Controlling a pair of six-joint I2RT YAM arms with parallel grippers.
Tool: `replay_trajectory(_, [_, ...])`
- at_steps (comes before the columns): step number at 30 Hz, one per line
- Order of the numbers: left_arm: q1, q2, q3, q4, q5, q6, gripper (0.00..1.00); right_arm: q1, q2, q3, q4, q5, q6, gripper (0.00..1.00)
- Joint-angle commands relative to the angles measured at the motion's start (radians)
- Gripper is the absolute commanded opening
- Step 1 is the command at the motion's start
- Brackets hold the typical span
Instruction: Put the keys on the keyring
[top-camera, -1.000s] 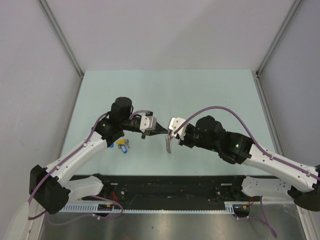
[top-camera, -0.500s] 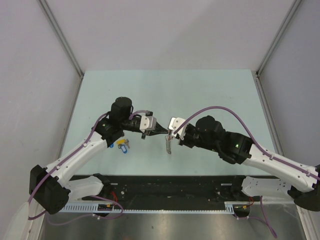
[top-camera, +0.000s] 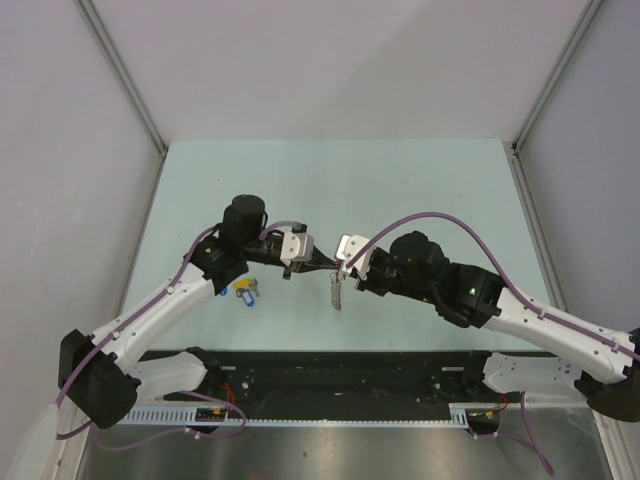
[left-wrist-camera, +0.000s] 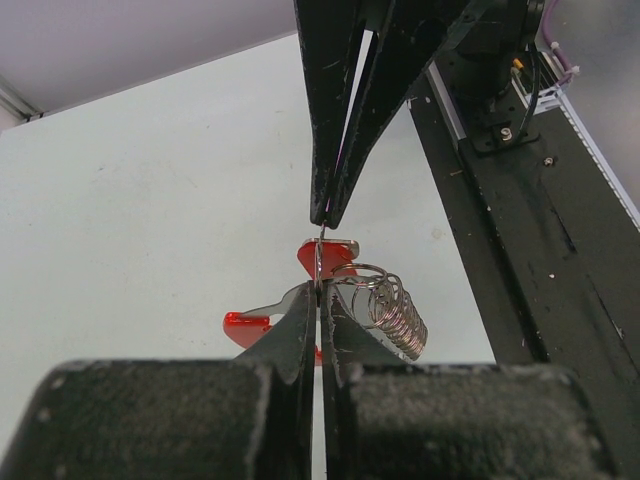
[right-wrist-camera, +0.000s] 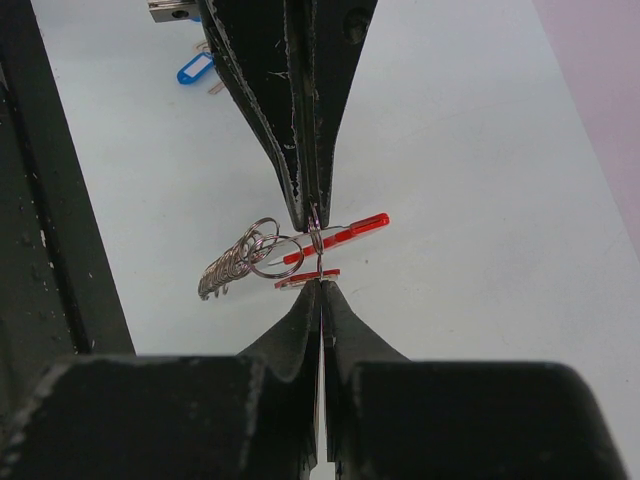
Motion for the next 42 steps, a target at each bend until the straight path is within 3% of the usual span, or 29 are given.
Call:
replay_trajectory(1, [-0.024, 0.002, 0.021, -0.007, 0.034, 0.01, 0.0, 0.011, 0.008, 0.044, 0.096, -0.025, 0.007, 0.0])
replay_trajectory(18, [-0.048, 0.008, 0.029, -0.024, 0.04, 0.026, 0.0, 0.008, 0.01, 0.044, 0.132, -0.08, 0.028, 0.0])
replay_trajectory(32, [-0.05, -0.008, -0.019, 0.128, -0.016, -0.141, 0.0, 0.011, -0.005, 0.044, 0.089, -0.066, 0.011, 0.0])
replay_trajectory(42, [-0.05, -0.015, -0.042, 0.197, -0.016, -0.23, 0.0, 0.008, -0.045, 0.005, 0.073, 0.03, -0.002, 0.0])
